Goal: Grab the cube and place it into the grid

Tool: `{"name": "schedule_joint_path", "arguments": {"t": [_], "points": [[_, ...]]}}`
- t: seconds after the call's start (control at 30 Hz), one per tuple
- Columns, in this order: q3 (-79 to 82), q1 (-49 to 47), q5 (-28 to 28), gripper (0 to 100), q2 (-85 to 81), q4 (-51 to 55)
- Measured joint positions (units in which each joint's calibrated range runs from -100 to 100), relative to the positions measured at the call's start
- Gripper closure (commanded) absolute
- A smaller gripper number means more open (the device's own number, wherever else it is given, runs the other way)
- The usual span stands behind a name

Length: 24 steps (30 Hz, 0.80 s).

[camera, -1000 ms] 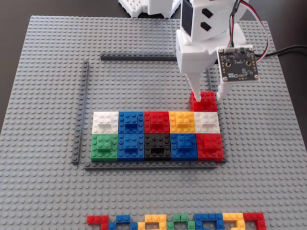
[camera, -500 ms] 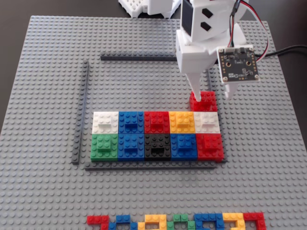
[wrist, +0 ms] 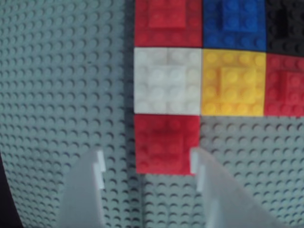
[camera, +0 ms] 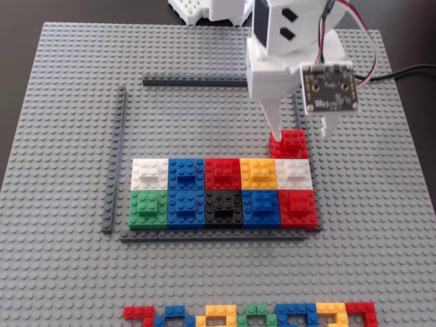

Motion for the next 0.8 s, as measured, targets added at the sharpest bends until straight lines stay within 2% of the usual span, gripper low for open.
{"name": "schedule_joint_path", "arguments": {"t": [0.4,0.8], "points": [[1.1,1.5,0.4,75,-11.5,3.7],[9.8,3.8,0.6,75,-33.0,6.0]]}}
